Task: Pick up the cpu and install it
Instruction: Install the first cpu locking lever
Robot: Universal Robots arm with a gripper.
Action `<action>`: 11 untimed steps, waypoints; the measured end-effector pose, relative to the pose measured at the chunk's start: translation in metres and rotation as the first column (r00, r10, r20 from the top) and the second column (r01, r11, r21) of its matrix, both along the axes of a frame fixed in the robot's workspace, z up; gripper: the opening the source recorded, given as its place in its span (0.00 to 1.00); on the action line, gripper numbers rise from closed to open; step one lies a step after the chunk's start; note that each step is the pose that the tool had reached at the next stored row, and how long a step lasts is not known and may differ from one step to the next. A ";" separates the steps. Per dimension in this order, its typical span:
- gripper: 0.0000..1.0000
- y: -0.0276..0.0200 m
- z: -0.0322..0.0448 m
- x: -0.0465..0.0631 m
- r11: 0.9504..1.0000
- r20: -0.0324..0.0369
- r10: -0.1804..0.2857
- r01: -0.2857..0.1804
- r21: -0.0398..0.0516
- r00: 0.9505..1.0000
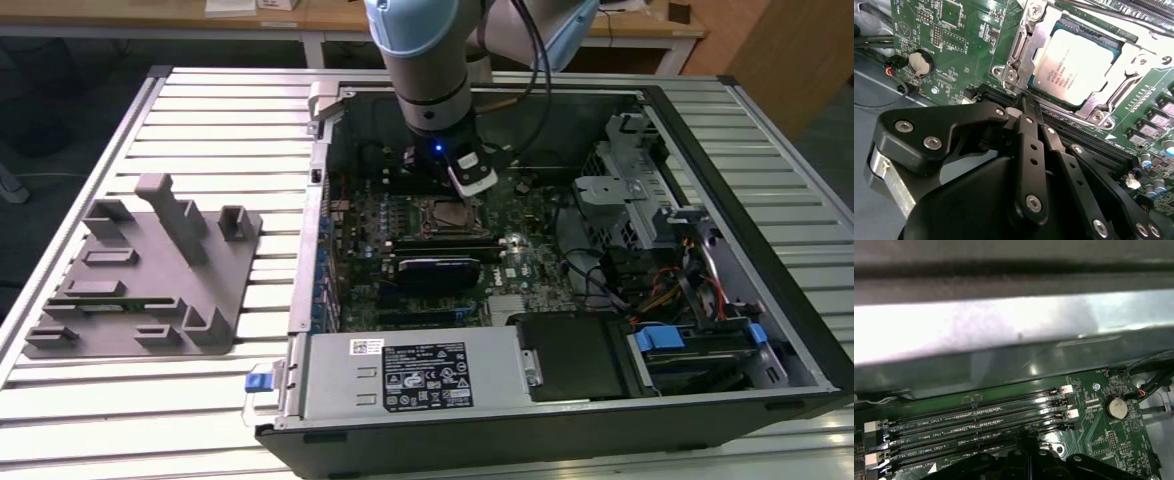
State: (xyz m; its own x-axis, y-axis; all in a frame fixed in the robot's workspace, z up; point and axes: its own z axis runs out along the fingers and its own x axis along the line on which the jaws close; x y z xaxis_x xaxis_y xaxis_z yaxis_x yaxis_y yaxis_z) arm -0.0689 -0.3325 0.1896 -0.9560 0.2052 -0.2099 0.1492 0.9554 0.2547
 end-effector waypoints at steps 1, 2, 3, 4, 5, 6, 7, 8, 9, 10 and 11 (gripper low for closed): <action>0.11 -0.0002 -0.0001 0.000 1.000 0.000 0.000 0.000 0.001 1.000; 0.11 -0.0003 -0.0003 0.000 1.000 0.000 0.000 0.000 0.001 1.000; 0.11 -0.0002 -0.0007 0.000 1.000 0.001 0.000 0.000 0.003 1.000; 0.11 -0.0003 -0.0009 0.000 1.000 0.001 0.000 0.000 0.004 1.000; 0.11 -0.0005 -0.0009 0.000 1.000 0.000 0.000 0.000 0.004 1.000; 0.11 -0.0006 -0.0008 0.000 1.000 0.000 0.000 0.000 0.005 1.000; 0.11 -0.0007 -0.0007 0.000 1.000 0.000 0.000 0.000 0.008 1.000; 0.11 -0.0007 -0.0007 0.000 1.000 0.000 0.000 0.000 0.011 1.000; 0.11 -0.0008 -0.0007 0.000 1.000 0.000 0.000 0.000 0.017 1.000; 0.11 -0.0008 -0.0008 0.000 1.000 0.000 0.000 0.000 0.023 1.000; 0.11 -0.0007 -0.0008 0.000 1.000 0.000 0.000 0.000 0.024 1.000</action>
State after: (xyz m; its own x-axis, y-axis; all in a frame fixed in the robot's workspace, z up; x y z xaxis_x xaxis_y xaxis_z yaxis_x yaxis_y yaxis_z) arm -0.0685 -0.3332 0.1887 -0.9559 0.2102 -0.2049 0.1491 0.9490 0.2778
